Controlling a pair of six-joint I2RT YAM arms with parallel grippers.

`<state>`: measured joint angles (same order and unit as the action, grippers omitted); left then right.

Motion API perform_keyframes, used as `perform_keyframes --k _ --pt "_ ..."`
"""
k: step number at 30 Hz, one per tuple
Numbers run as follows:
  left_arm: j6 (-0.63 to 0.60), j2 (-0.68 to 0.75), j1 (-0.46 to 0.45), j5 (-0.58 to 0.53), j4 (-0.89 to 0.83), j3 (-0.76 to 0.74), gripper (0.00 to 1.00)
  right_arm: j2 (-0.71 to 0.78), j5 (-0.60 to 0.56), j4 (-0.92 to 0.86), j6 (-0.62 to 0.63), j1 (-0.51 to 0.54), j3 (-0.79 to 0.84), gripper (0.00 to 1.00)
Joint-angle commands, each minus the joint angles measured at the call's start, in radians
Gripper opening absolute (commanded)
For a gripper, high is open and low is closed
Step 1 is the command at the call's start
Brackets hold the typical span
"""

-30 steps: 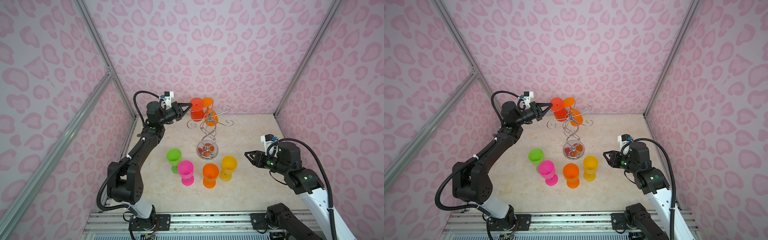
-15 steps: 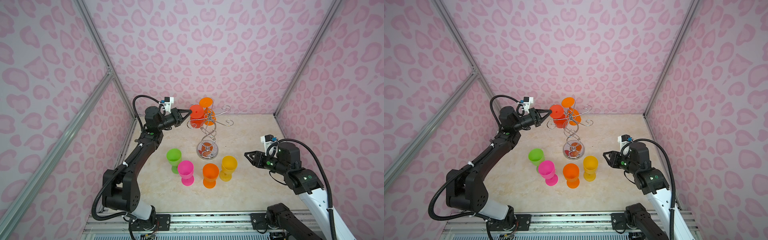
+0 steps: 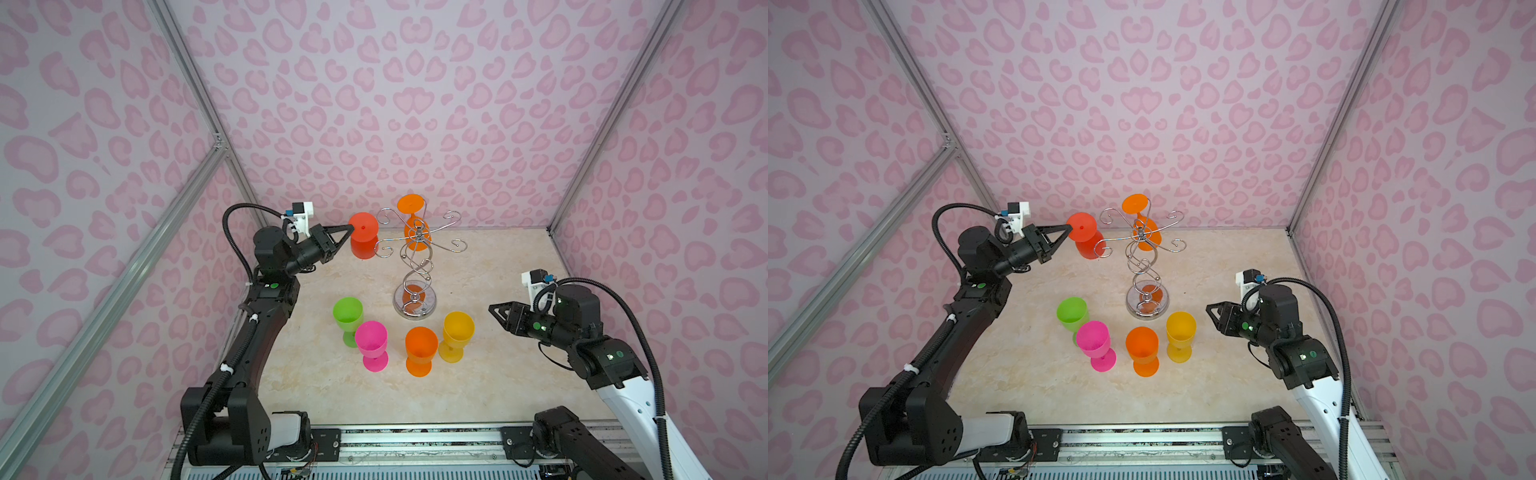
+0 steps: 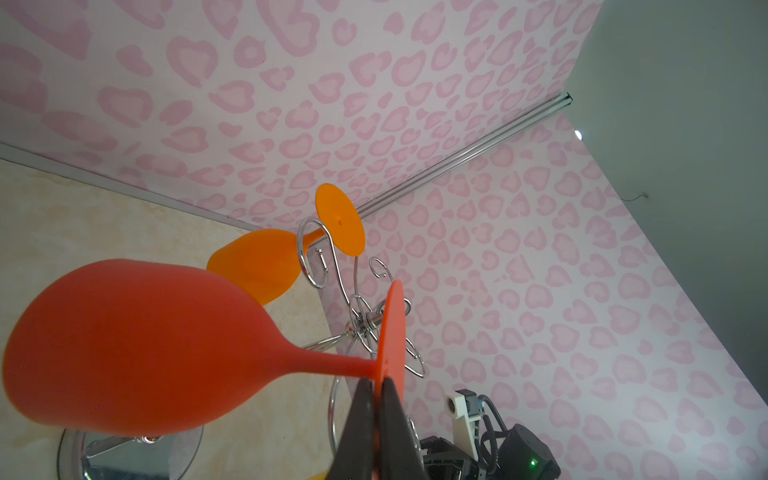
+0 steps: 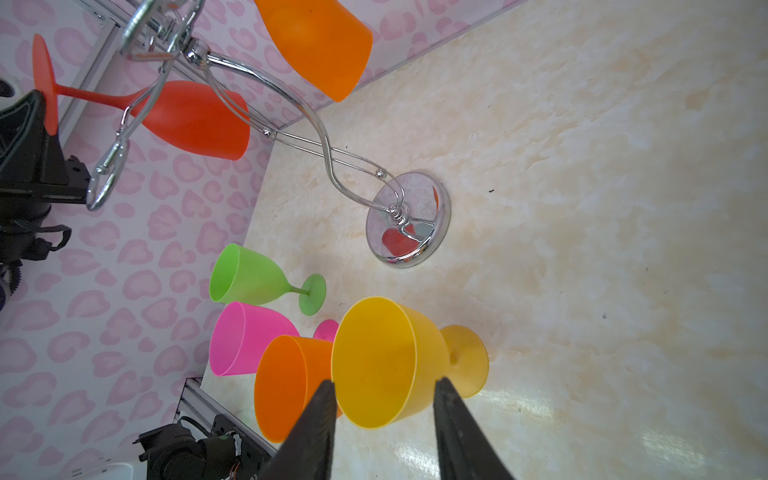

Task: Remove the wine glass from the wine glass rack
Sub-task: 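Slide the red glass off its rack hook and lift it with the left gripper, then bring the red glass toward the right gripper while the right arm reaches in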

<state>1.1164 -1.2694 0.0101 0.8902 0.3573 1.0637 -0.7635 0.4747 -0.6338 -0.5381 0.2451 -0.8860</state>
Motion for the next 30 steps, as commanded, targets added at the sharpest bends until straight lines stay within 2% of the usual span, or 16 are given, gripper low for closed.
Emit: perform_keyframes --k 1,5,11,13,18,21,27,30 --pt "-0.023 0.095 0.062 0.029 -0.044 -0.027 0.02 0.003 -0.003 0.023 0.009 -0.001 -0.002 0.4" --pt "-0.03 0.231 0.136 0.01 -0.114 -0.01 0.02 0.015 -0.005 0.058 0.01 -0.003 -0.013 0.39" --pt "0.146 0.329 0.124 0.02 0.063 0.073 0.02 0.042 0.038 0.252 -0.033 -0.004 -0.014 0.38" --pt "0.221 0.332 0.083 0.009 0.14 0.091 0.02 0.048 0.058 0.371 -0.074 -0.004 0.002 0.38" --pt "0.348 0.269 -0.11 -0.028 0.31 0.128 0.02 0.021 0.143 0.812 -0.241 -0.003 0.062 0.38" --pt "0.442 0.216 -0.207 -0.061 0.457 0.112 0.02 -0.024 0.182 1.014 -0.312 -0.002 0.069 0.4" --pt "0.689 0.087 -0.328 -0.17 0.843 0.012 0.02 -0.125 0.249 1.45 -0.491 -0.001 0.115 0.46" --pt "0.794 0.016 -0.375 -0.233 1.028 -0.025 0.02 -0.177 0.258 1.593 -0.562 -0.002 0.128 0.47"
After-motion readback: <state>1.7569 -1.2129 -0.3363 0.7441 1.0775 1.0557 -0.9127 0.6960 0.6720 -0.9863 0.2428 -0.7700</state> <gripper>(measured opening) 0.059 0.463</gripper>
